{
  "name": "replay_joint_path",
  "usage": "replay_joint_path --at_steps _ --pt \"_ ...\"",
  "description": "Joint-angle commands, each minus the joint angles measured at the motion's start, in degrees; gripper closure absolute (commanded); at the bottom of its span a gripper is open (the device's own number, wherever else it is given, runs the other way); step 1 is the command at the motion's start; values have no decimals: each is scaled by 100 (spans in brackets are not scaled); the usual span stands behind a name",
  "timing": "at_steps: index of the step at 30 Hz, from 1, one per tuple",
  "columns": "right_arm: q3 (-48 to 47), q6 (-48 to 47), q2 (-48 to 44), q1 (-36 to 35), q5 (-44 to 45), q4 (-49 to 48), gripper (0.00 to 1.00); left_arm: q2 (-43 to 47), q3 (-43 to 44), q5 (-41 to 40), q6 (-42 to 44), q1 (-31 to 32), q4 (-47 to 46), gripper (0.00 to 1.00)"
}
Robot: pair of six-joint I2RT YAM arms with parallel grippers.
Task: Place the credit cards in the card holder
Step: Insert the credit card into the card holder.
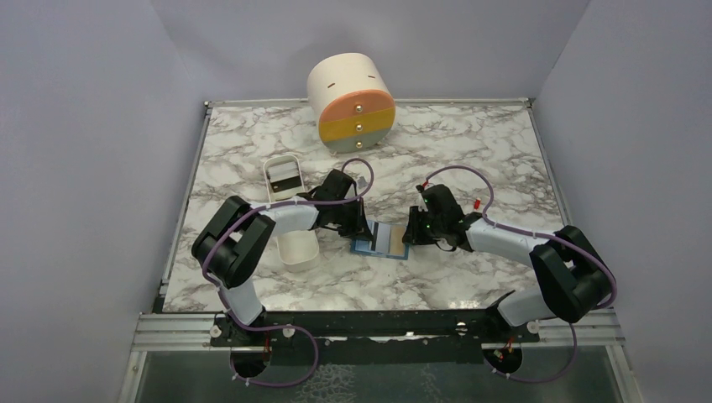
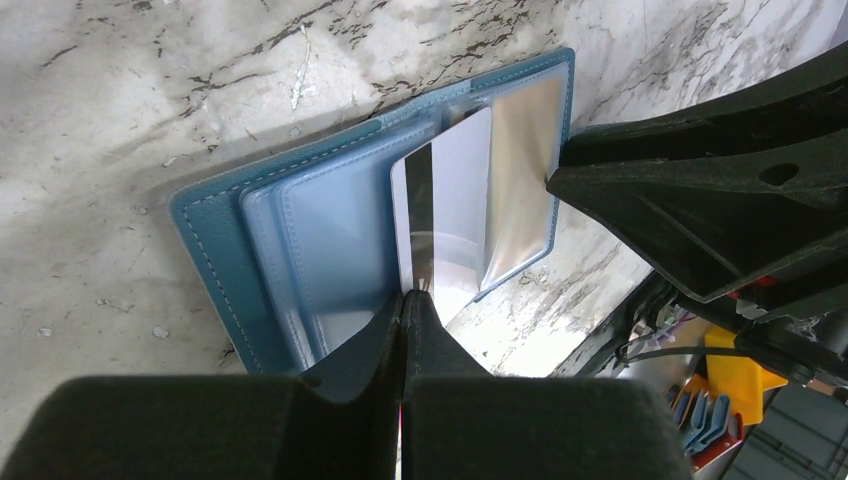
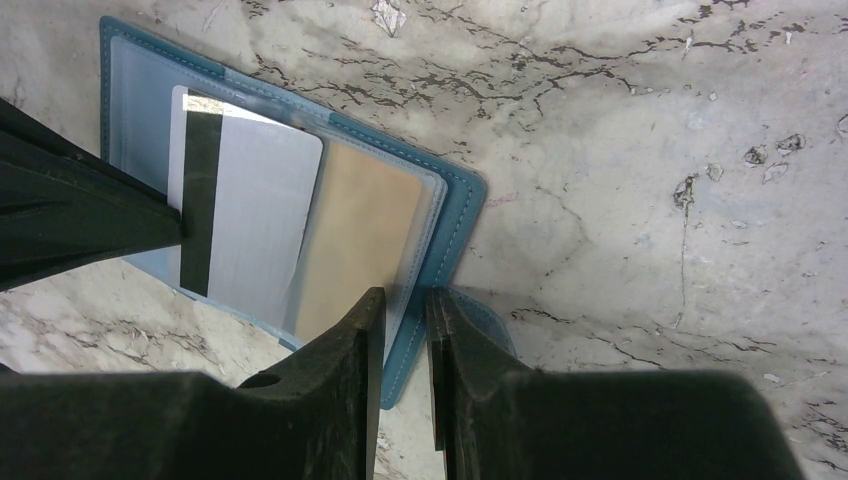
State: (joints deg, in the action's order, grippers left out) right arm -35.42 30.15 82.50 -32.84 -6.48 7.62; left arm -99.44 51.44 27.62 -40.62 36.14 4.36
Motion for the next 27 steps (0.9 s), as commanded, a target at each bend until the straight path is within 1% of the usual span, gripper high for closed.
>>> replay_joint_path --at_steps 1,7,14,19,27 --pt "166 -53 107 -21 156 -111 78 35 94 -102 -34 54 1 100" --pt "169 -53 98 -18 162 -111 78 157 -11 -234 -58 52 159 100" --pt "176 -44 82 -21 155 -111 78 164 -116 -282 -181 77 141 100" --pt "169 -36 48 -22 165 -87 78 405 -191 -360 -208 79 138 100" --pt "167 -18 73 -21 140 -111 78 327 -175 -395 -276 180 87 100"
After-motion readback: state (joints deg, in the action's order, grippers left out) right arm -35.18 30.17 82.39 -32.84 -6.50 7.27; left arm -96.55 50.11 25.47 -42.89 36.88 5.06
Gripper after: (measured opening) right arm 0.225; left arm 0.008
